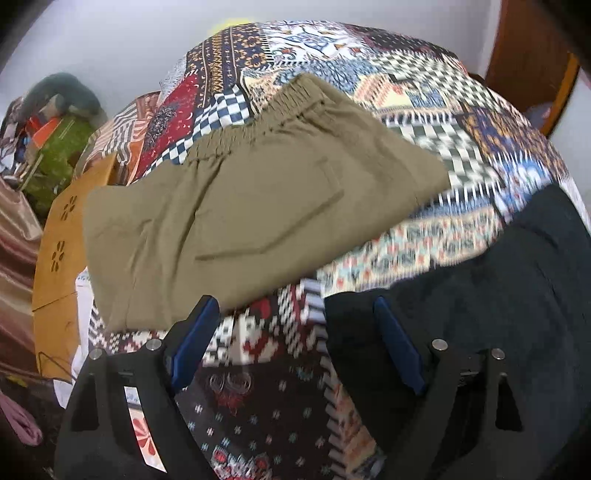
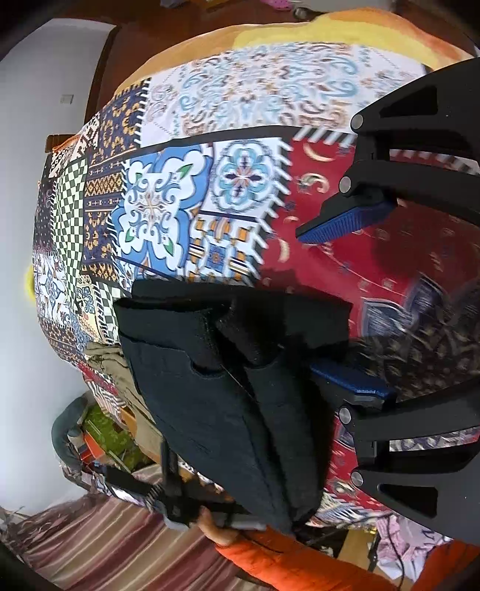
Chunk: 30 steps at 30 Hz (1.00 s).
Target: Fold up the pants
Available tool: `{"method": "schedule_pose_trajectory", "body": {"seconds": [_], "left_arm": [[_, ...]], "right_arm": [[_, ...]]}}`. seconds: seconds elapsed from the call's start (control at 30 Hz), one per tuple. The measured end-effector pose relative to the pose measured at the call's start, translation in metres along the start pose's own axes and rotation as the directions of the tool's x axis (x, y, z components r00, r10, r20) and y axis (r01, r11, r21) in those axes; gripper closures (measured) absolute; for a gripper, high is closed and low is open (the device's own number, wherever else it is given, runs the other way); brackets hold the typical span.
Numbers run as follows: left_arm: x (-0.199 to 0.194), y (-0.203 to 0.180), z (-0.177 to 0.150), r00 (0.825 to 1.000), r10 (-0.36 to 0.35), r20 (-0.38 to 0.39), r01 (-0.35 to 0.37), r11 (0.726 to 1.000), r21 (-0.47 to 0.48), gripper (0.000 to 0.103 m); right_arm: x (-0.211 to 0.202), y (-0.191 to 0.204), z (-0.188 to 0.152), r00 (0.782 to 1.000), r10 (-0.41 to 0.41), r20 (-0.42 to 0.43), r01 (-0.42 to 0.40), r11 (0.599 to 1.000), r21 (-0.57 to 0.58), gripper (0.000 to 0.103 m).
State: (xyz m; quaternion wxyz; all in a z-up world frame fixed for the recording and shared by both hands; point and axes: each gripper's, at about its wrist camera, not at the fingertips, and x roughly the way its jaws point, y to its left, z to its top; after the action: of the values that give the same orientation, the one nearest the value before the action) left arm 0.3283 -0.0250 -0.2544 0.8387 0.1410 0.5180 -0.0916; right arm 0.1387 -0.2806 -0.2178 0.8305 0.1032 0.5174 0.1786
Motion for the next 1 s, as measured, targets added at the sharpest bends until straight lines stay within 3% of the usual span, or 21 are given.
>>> {"method": "schedule_pose_trajectory", "body": {"seconds": [0.33,0.57,0.8,1.0], "left_arm": [[-0.041,0.018,-0.066,0.998,-0.066,0.0,0.066,0.996,-0.063,0.017],[-0.079,-0.007,-0.102,0.997,-0.075,0.034,0.076,0.997,-0.007,0.018],[-0.099,-0.032,-0.126,0.977,-0.206,0.058,0.21,0.974,-0.083,0.019],[-0.121,-0.032,-0.124,0.99,-0.115,0.085,0.122,0.99,-0.075,0.019]], "right_arm": [[0.021,-0.019,0.046,0.995,-0.084,0.046,0.085,0.996,-0.022,0.043],[-0.008,-0.034,0.053,0.982,-0.127,0.137,0.127,0.992,0.012,0.043],[-0.037,-0.032,0.042,0.975,-0.143,0.172,0.142,0.99,0.02,0.043],[-0.046,-0.01,0.033,0.977,-0.111,0.184,0.117,0.993,-0.019,0.043]]}}
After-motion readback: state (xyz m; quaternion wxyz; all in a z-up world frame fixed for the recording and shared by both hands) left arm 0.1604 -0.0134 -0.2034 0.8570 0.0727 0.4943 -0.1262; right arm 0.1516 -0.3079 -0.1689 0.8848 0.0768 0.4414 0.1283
